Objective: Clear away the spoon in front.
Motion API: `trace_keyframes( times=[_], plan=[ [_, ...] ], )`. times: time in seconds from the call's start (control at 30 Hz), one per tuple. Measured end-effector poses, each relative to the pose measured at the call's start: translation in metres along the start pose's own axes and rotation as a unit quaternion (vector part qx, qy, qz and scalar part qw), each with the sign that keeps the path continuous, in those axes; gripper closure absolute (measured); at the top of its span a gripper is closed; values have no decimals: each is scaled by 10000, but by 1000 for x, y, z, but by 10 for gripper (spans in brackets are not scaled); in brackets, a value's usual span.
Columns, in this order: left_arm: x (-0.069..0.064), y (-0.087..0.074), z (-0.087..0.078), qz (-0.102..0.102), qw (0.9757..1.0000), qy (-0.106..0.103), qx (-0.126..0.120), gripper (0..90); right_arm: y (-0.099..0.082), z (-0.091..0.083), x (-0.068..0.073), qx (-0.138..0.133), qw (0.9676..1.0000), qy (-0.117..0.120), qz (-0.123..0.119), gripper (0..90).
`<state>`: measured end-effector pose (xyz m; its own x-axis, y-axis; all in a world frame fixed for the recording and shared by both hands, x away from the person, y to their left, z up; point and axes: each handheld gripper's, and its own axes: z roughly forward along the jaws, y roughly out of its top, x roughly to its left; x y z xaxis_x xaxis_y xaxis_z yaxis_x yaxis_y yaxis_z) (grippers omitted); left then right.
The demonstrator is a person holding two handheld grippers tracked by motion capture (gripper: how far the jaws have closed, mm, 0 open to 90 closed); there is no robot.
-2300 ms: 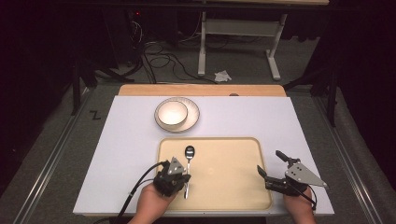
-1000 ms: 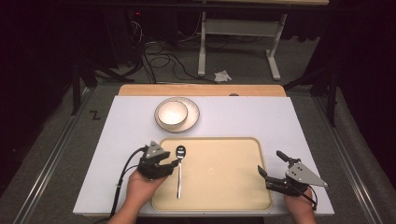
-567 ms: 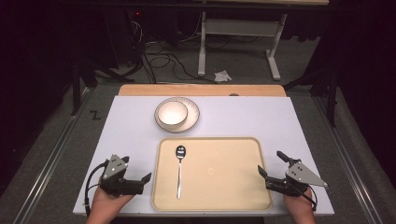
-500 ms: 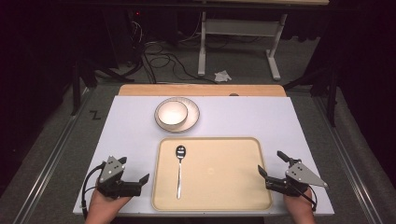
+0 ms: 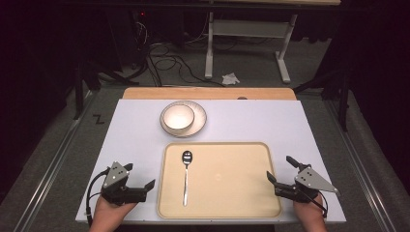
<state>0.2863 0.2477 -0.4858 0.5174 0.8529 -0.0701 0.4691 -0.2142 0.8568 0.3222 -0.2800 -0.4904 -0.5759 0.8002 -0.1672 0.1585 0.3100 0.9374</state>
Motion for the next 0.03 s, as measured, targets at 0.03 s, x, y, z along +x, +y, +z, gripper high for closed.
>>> trace_keyframes(
  times=[0.03],
  plan=[
    [0, 0, 0, -23, 10000, 13, -20, 25, 0, 0, 0, -9, 10000, 5, -21, 150]
  ],
)
